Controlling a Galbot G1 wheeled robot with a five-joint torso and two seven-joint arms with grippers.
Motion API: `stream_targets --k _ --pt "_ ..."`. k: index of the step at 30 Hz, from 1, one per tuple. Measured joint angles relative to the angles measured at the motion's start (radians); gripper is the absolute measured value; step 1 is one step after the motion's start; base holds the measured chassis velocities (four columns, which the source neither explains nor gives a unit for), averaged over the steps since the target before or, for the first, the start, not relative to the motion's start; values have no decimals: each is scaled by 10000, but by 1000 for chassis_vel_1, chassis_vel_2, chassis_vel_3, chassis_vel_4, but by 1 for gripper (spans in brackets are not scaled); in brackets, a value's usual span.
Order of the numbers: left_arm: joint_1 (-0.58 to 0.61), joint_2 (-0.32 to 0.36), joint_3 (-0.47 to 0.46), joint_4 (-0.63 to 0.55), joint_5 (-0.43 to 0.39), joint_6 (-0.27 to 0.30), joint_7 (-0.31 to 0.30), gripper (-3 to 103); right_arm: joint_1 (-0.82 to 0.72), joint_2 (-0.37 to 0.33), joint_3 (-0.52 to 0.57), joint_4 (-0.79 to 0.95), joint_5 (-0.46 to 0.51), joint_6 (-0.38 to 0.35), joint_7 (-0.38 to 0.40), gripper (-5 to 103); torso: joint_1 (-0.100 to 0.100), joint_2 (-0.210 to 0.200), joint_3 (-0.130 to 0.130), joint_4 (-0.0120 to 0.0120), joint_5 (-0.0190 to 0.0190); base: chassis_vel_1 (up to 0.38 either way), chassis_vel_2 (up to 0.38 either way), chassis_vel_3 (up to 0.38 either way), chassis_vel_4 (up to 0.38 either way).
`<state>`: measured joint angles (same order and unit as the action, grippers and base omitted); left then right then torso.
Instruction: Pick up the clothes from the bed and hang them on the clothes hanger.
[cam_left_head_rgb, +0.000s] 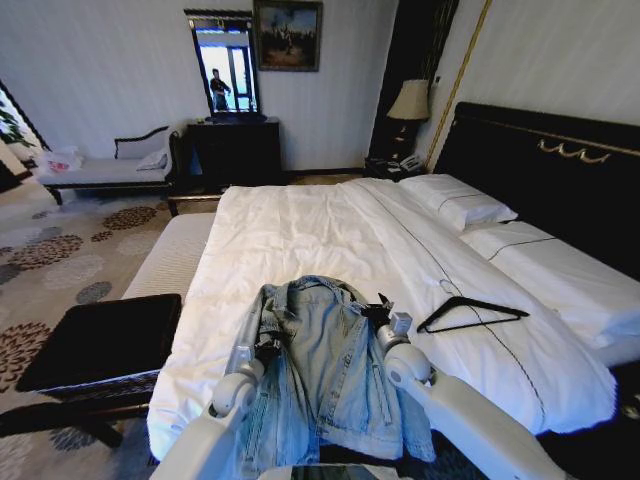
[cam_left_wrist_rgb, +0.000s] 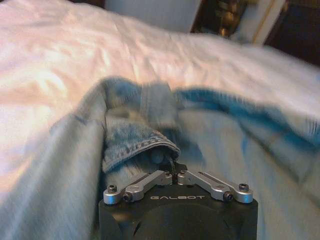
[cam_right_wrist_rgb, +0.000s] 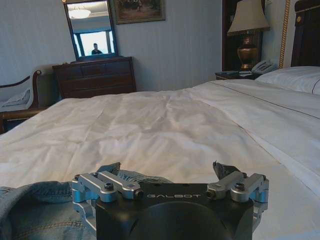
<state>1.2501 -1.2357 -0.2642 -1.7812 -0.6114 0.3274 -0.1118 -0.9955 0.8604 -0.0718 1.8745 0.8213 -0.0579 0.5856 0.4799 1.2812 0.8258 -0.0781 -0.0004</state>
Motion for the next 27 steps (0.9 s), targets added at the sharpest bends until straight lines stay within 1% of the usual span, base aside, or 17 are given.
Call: stream_targets --k 3,4,6,11,13,14,18,22,27 --pt "70 113 -512 -266 -519 -181 146 0 2 1 1 7 0 0 6 100 0 0 -1 1 4 0 0 0 0" --pt "70 113 -512 -266 -519 -181 146 0 2 1 1 7 0 0 6 100 0 0 -1 1 4 0 0 0 0" --pt "220 232 -884 -455 -707 -288 249 0 29 37 -36 7 6 -4 9 100 0 0 -1 0 4 0 0 0 0" --pt "482 355 -1472 -496 -690 -329 230 0 109 163 -144 -19 13 -21 9 100 0 1 -1 2 3 0 0 0 0" --pt "501 361 -1722 -335 -656 -325 25 0 118 215 -173 -29 23 -22 8 100 0 1 0 1 2 0 0 0 0" --pt "501 361 -1722 -335 -656 -325 25 0 118 215 -173 -29 23 -22 8 100 0 1 0 1 2 0 0 0 0" --pt "442 365 -2230 113 -697 -223 -490 0 125 273 -174 -46 56 -22 0 100 0 0 0 1 3 0 0 0 0" --pt "357 399 -2422 389 -833 -278 -522 0 128 306 -145 -48 75 -1 -13 100 0 1 -1 1 3 0 0 0 0" --pt "117 429 -2558 851 -1063 -509 -397 0 94 368 -134 -32 183 201 -158 100 0 1 -1 -1 3 0 0 0 0"
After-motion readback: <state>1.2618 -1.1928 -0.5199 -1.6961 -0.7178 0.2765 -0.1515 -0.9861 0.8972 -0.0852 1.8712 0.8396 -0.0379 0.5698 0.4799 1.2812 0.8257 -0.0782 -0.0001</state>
